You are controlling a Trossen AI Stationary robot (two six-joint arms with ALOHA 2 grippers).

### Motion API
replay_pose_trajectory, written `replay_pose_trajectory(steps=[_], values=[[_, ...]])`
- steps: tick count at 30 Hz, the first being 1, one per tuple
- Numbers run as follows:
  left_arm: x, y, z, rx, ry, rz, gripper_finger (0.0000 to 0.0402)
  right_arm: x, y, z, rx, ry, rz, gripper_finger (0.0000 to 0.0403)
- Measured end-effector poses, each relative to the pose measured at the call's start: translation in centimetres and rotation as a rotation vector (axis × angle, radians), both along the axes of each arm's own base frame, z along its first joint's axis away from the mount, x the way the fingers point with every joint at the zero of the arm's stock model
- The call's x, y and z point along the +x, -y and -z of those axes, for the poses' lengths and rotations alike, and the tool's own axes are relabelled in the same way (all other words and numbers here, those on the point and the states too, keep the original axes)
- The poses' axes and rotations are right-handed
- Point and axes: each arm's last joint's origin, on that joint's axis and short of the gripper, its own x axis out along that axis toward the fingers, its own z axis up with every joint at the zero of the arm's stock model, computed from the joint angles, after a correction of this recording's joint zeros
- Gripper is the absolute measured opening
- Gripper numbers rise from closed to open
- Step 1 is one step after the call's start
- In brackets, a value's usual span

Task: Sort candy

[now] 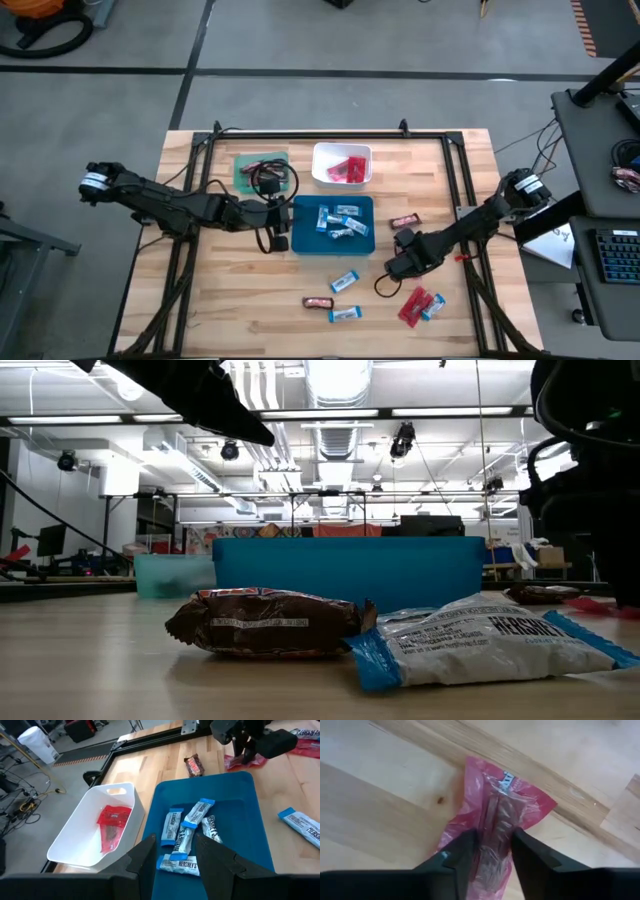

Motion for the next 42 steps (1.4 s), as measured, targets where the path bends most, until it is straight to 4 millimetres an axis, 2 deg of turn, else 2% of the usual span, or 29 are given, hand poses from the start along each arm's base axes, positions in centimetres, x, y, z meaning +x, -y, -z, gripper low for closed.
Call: replay_pose_trajectory(steps=[5, 9, 18, 24, 28, 32, 36, 42], values=[[0.0, 0.0, 0.0, 0.0, 0.001, -0.001, 0.0117, 0.0, 0.0, 0.0, -0.006, 0.002, -0.005, 0.0068], [0.0, 0.0, 0.0, 0.0, 0.001, -0.001, 0.0117, 0.0, 0.0, 0.0, -0.006, 0.003, -0.012, 0.0042], [0.0, 0.0, 0.0, 0.004, 0.0, 0.001, 0.0117, -0.6, 0.4, -1.1, -0.022, 0.025, -0.033, 0.0034], [0.0, 0.0, 0.0, 0.004, -0.001, 0.001, 0.0117, -1.5, 0.9, -3.6, -0.003, 0.093, -0.053, 0.0033], [0.0, 0.0, 0.0, 0.004, 0.001, 0.001, 0.0117, -2.0, 1.3, -5.5, -0.017, 0.203, -0.074, 0.0033], [0.1, 0.0, -0.2, 0.002, 0.018, 0.001, 0.0117, -2.6, 2.1, -7.5, -0.128, 0.356, -0.098, 0.0032], [0.3, 0.0, -0.6, 0.027, 0.056, 0.016, 0.0117, -2.9, 3.2, -9.4, -0.315, 0.518, -0.134, 0.0032], [0.5, 0.0, -1.2, 0.071, 0.11, 0.027, 0.0117, -1.8, 5.1, -11.6, -0.619, 0.689, -0.16, 0.0032]])
